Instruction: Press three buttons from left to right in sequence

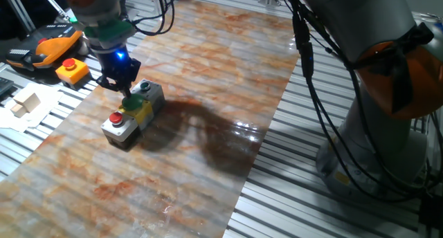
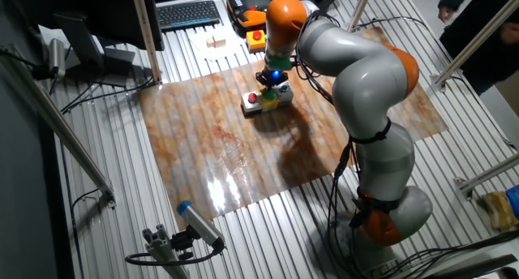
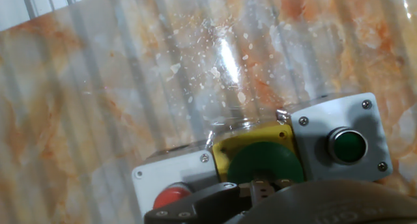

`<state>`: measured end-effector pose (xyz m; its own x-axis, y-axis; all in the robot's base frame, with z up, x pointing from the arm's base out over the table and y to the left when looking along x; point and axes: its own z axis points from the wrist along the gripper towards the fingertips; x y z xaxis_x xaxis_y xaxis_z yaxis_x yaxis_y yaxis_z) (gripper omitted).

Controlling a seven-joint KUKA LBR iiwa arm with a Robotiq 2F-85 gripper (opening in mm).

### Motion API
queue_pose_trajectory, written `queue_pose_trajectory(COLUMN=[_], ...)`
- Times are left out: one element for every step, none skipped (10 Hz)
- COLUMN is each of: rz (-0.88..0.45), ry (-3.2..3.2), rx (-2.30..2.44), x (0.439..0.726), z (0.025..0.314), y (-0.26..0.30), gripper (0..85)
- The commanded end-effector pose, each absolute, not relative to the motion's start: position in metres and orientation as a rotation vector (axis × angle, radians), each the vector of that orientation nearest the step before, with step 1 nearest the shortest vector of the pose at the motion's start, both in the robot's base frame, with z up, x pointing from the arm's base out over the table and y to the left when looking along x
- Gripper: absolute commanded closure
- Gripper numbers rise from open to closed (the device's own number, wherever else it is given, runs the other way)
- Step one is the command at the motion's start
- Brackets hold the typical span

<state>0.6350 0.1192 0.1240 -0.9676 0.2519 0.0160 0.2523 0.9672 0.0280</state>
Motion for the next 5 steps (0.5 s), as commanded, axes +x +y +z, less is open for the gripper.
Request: queue_pose_trajectory(rz=[-0.046,-0.04,-0.037,-0.04,-0.039], ry=[-3.108,-3.118,-3.119,-3.116,-3.121], rx=[-0.388,-0.374,-0.36,-0.357,-0.362], x=[0.634,0.632,0.632,0.629,0.627], z=[0.122,0.12,0.118,0.115,0.111], y=[0.119,0.118,0.117,0.119,0.12], gripper=[85.0,85.0,85.0,85.0,85.0])
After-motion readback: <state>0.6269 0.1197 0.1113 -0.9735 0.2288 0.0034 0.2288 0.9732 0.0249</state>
